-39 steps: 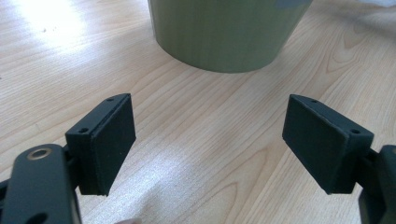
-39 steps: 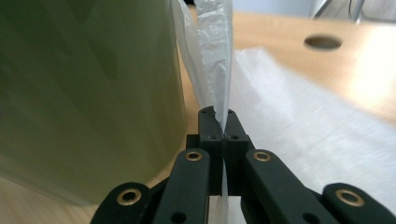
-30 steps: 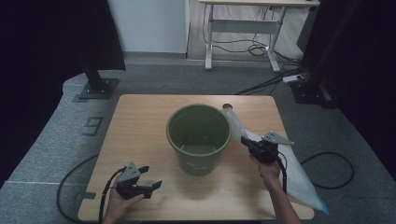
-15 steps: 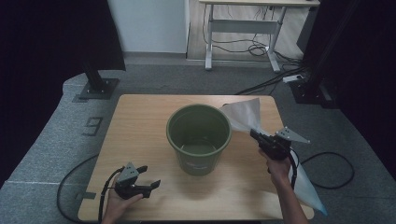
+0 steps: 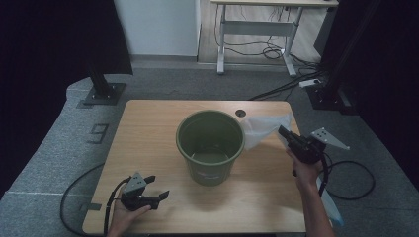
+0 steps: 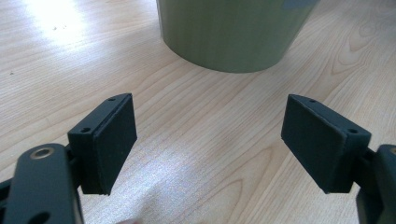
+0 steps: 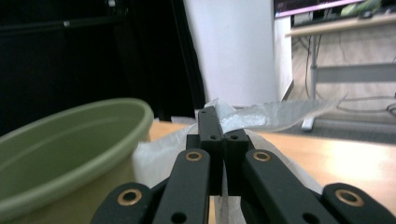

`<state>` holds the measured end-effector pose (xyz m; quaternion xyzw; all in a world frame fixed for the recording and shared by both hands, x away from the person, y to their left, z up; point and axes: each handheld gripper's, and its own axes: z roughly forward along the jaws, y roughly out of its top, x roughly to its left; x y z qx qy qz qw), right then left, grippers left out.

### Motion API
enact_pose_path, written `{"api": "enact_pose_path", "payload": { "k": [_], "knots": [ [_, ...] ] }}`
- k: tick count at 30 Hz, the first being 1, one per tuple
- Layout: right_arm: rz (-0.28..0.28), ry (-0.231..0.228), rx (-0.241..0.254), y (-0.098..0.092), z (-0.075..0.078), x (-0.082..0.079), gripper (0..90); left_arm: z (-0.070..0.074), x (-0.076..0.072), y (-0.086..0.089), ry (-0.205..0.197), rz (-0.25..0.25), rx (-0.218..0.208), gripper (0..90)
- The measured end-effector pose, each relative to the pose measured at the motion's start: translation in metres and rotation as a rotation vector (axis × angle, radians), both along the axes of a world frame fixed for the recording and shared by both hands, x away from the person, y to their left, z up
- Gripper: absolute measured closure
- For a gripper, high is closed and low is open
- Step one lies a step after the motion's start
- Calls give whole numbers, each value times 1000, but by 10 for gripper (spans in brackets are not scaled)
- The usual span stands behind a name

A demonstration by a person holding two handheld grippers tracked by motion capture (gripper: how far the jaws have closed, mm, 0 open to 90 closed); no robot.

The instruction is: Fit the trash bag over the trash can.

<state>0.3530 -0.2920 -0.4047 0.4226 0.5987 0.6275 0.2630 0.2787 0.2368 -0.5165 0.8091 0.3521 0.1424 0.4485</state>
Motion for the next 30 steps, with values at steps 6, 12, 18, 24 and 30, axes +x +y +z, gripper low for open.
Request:
{"api": "enact_pose_path", "payload": {
  "k": [6,12,18,24,30],
  "knots": [
    [-16,-57,16,-6,23,-5,889,-1,0,0,1,-2,4,178],
    [-37,-92,41,-15,39,-9,889,-1,0,0,3,-2,4,179],
    [-46,-120,66,-21,48,-15,889,-2,0,-1,5,-4,18,178],
    [-63,-145,84,-18,50,-18,889,-2,0,-1,8,-3,24,177],
    [-79,-195,96,-13,65,-23,889,-4,0,-2,12,-4,42,177]
  ]
}}
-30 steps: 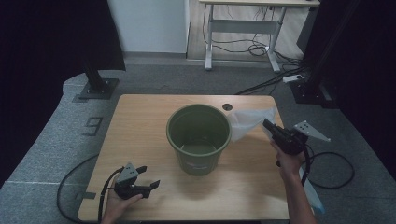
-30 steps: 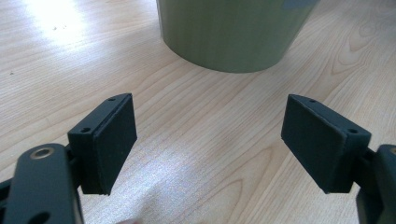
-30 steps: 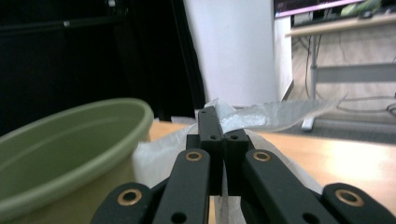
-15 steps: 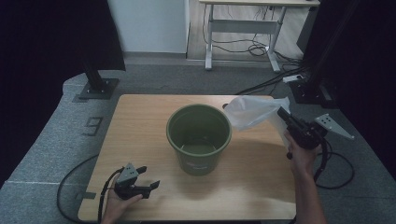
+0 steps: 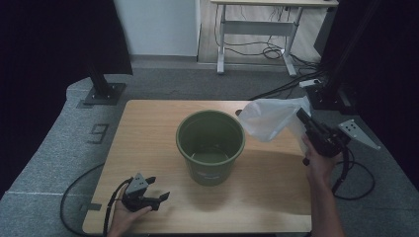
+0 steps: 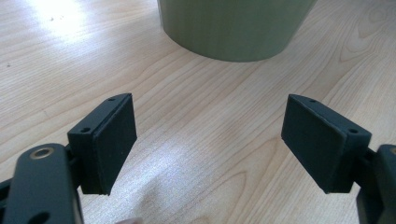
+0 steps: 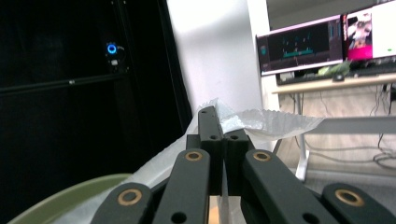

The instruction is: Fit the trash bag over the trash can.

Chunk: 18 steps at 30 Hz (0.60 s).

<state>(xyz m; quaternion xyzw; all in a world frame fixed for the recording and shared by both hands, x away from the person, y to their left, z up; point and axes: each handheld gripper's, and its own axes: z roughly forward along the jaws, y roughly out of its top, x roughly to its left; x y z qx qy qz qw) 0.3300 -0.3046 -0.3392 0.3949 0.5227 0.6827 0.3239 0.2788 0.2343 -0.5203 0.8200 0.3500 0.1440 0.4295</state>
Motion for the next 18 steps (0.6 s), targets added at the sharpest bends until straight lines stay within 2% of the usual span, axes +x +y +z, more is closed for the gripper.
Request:
{"api": "enact_pose_path", "payload": {
  "k": [2,9,13,15,16,17,18],
  "knots": [
    [-1,-8,-1,1,2,-1,889,0,0,0,0,1,2,178],
    [6,-70,-8,24,26,-4,889,-2,0,0,3,4,-4,178],
    [26,-99,-21,40,39,-4,889,-2,0,-1,3,2,8,178],
    [32,-100,-24,44,39,-5,889,-3,0,-2,3,2,13,177],
    [56,-95,-44,56,36,-5,889,-3,1,-1,3,3,18,177],
    [56,-95,-44,56,36,-5,889,-3,1,-1,3,3,18,177],
    [81,-82,-72,71,27,-4,888,-3,0,-1,3,4,20,178]
  ]
}}
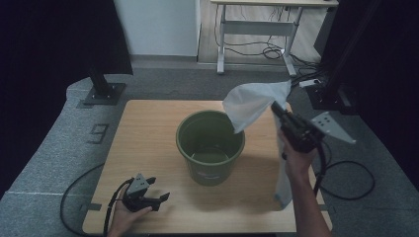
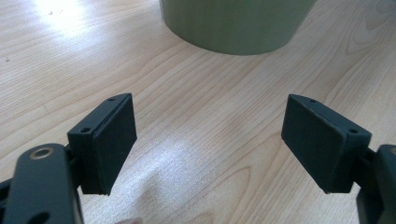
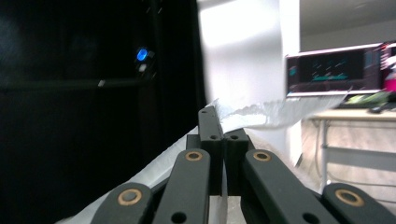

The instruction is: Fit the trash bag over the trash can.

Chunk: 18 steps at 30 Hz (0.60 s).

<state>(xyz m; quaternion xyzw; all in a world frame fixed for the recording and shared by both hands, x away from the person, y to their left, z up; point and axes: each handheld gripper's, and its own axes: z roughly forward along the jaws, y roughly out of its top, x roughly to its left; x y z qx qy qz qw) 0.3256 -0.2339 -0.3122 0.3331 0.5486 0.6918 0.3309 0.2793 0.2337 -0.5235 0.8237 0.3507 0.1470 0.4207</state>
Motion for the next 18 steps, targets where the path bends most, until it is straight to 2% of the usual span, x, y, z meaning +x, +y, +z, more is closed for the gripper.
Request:
{"api": "enact_pose_path", "payload": {
  "k": [1,2,3,4,5,8,9,10,15,18],
  "knots": [
    [0,0,0,0,0,0,888,0,0,0,0,0,0,178],
    [30,18,-39,15,-12,0,889,0,0,0,-2,0,0,178],
    [30,18,-39,15,-12,0,889,0,0,0,-2,0,0,178],
    [38,26,-57,22,-19,0,888,0,0,1,-1,-2,5,178],
    [70,55,-83,35,-35,0,889,0,0,1,-2,-1,4,178],
    [108,96,-105,48,-53,1,888,0,0,0,1,-1,3,178],
    [108,96,-105,48,-53,1,888,0,0,0,1,-1,3,178],
    [131,122,-117,55,-66,1,888,0,-1,0,-1,-1,5,177],
    [168,163,-143,64,-84,0,888,0,-1,0,-1,-3,6,178],
    [188,173,-143,66,-89,-3,888,-1,-1,-1,1,-5,10,178]
  ]
}}
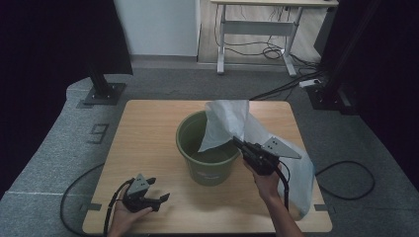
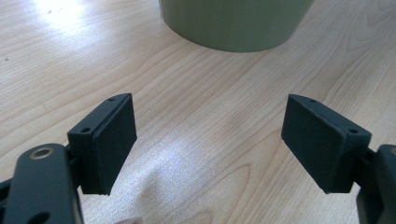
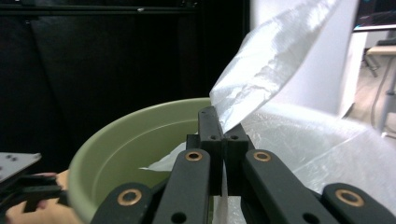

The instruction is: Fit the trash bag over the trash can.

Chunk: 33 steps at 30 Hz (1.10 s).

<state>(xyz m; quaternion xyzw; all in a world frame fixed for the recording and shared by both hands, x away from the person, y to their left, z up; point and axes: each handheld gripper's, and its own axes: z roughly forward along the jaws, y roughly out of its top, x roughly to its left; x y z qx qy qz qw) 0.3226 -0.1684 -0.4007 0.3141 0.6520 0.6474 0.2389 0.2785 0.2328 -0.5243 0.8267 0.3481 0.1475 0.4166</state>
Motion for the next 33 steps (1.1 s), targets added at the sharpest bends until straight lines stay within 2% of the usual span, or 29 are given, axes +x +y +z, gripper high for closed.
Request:
{"api": "enact_pose_path", "payload": {
  "k": [4,7,12,15,24,27,28,33],
  "knots": [
    [24,8,13,0,-2,-5,888,0,0,-1,0,1,6,178],
    [28,-2,0,-1,-1,-10,888,-1,-1,-1,0,2,14,178],
    [48,17,6,-2,-4,-13,887,-2,-1,-2,-1,1,20,178],
    [63,17,-11,-3,-5,-16,888,-2,-1,-1,0,3,17,177],
    [100,59,-31,1,-10,-14,886,-1,-2,-1,0,3,13,177],
    [110,68,-42,3,-12,-13,833,-2,-2,-1,1,0,12,177],
    [120,62,-54,5,-14,-13,689,-2,-2,-2,1,2,13,177],
    [105,32,-82,4,-12,-21,447,-2,-2,-2,2,1,16,177]
  ]
}}
